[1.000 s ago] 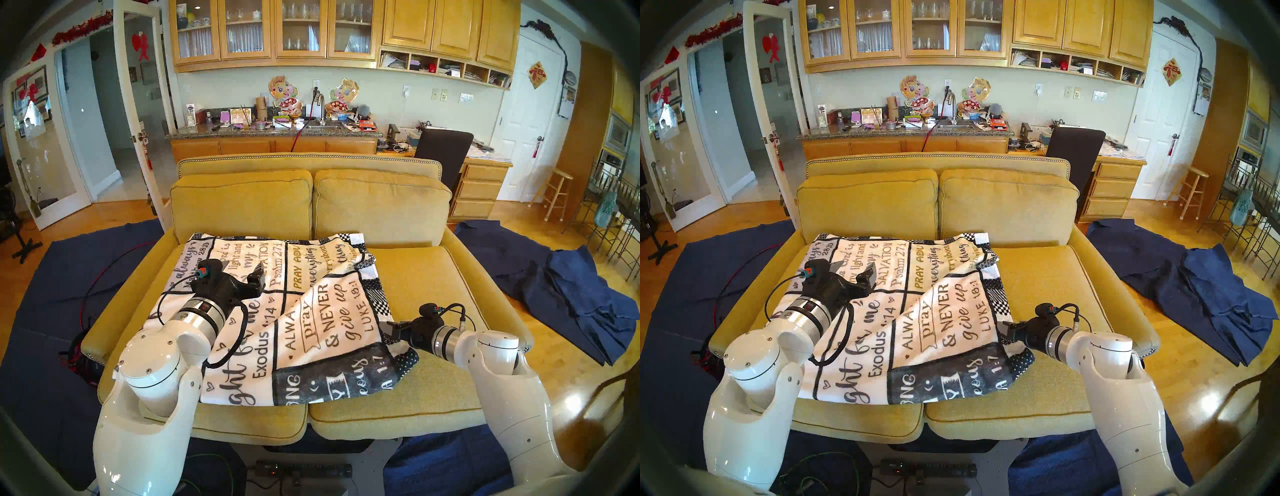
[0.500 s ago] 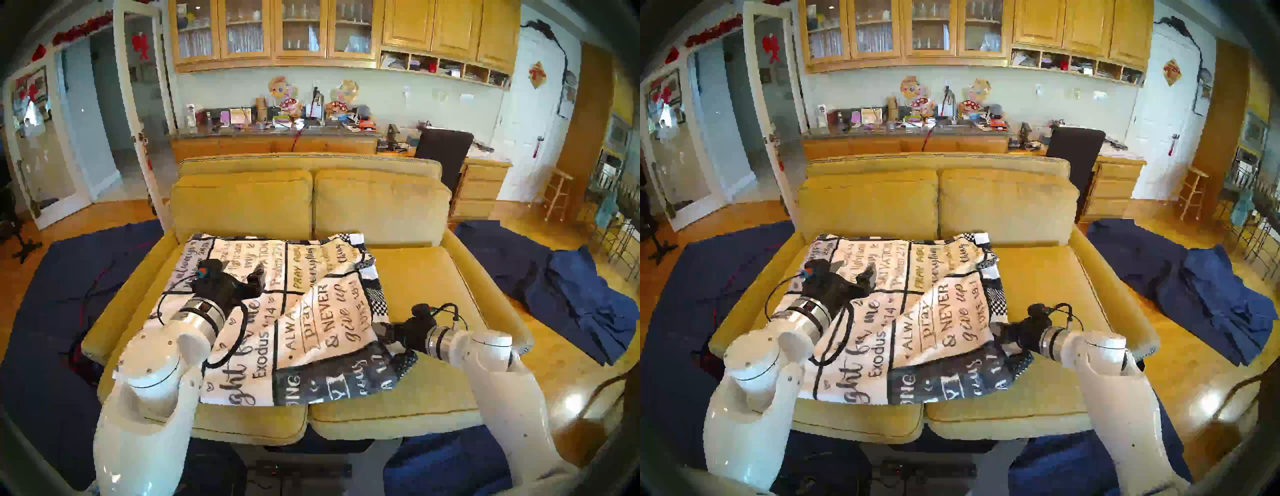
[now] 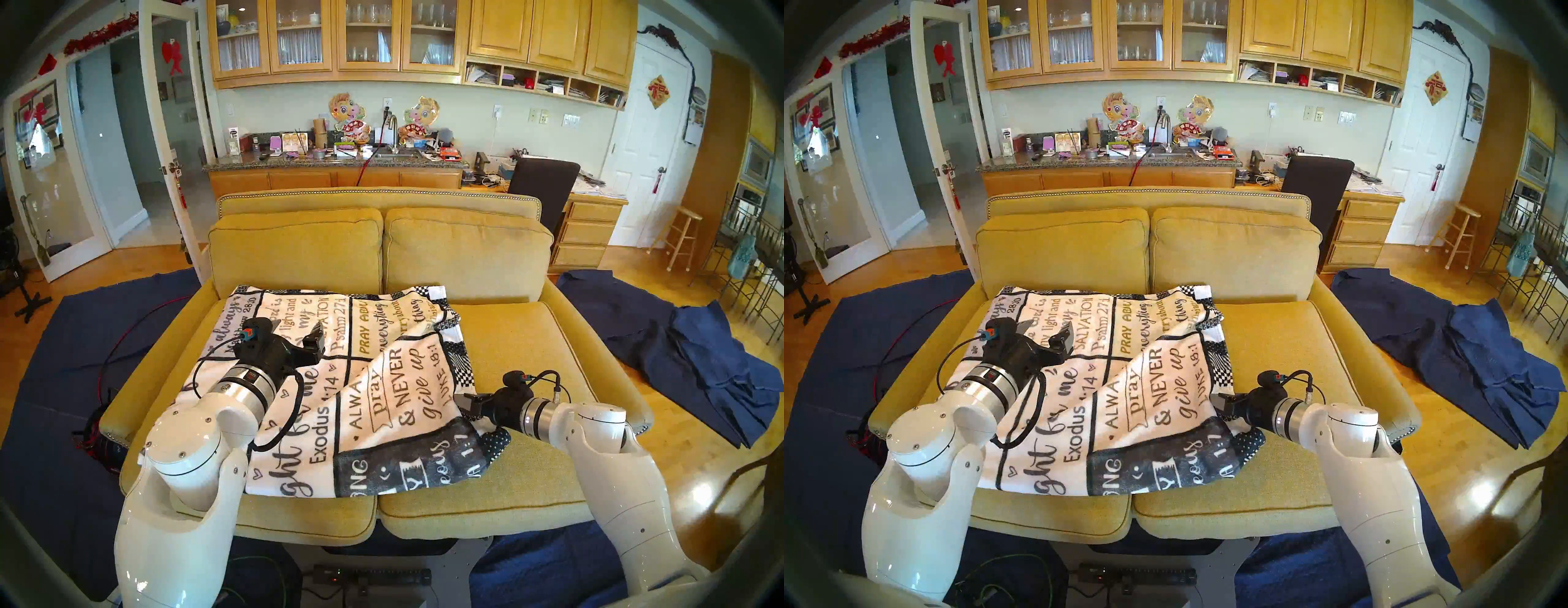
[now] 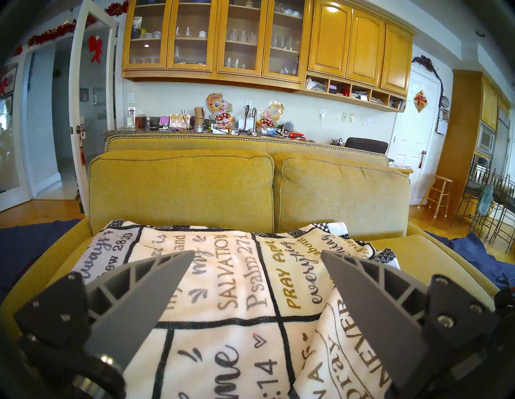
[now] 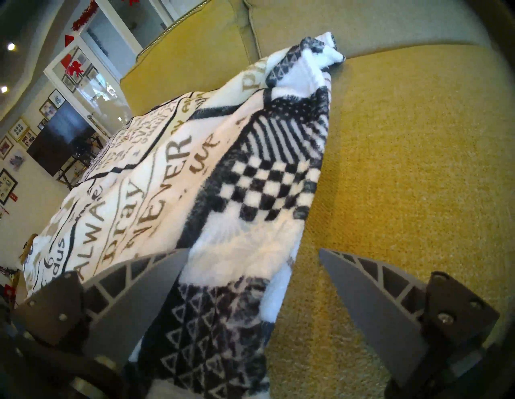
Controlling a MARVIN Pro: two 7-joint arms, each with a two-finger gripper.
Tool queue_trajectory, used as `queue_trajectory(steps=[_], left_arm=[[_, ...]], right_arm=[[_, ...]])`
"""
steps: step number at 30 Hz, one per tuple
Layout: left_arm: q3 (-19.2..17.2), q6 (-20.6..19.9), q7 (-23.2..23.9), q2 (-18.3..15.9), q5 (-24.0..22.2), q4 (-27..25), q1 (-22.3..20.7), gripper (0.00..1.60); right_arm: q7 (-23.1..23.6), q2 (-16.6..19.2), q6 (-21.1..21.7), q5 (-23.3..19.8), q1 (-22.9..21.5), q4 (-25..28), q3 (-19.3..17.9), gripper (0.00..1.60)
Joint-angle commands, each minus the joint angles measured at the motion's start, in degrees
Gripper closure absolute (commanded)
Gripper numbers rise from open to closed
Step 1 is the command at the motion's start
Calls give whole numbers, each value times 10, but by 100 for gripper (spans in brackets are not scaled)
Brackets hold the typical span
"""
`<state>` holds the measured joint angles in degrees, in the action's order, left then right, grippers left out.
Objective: Fold the blanket in half twice
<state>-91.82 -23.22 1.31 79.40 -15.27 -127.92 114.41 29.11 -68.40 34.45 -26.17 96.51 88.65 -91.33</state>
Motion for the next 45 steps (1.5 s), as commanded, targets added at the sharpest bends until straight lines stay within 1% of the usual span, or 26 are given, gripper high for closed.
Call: queue_trajectory(steps=[1, 7, 10, 18, 27, 28, 29, 30, 32, 33, 41, 43, 44, 45], left_arm=[[0, 7, 0, 2, 0, -17, -10, 0], [0, 7, 1, 2, 1, -17, -10, 0], [0, 7, 1, 3, 1, -17, -10, 0], [0, 7, 1, 3, 2, -17, -10, 0], [-1, 7, 2, 4, 2, -17, -10, 0], [-1, 7, 2, 4, 2, -17, -10, 0], [-1, 7, 2, 4, 3, -17, -10, 0], [-1, 7, 2, 4, 3, -17, -10, 0], [-1, 7, 3, 5, 3, -17, -10, 0], [-1, 7, 3, 5, 3, -17, -10, 0], [-1, 7, 3, 5, 4, -17, -10, 0], [-1, 6, 4, 6, 4, -17, -10, 0], [-1, 6, 4, 6, 4, -17, -10, 0], [-1, 6, 4, 6, 4, -17, -10, 0]], right_arm=[[-31, 9, -18, 44, -6, 26, 21, 0], [-27, 10, -12, 45, -9, 24, 27, 0], [-12, 13, -6, 36, -13, 16, 29, 0], [13, 18, -8, 24, -17, 3, 32, 0], [30, 25, -8, 15, -18, -9, 38, 1], [32, 25, -8, 15, -19, -11, 39, 9], [32, 25, -9, 14, -19, -13, 40, 26], [35, 25, -10, 13, -20, -16, 42, 36], [37, 25, -11, 12, -21, -19, 43, 77], [40, 26, -10, 11, -21, -22, 45, 85], [49, 28, -14, 5, -23, -34, 51, 83], [51, 29, -16, 3, -24, -37, 51, 97], [52, 29, -16, 2, -24, -38, 52, 113], [55, 29, -18, 0, -24, -40, 51, 121]])
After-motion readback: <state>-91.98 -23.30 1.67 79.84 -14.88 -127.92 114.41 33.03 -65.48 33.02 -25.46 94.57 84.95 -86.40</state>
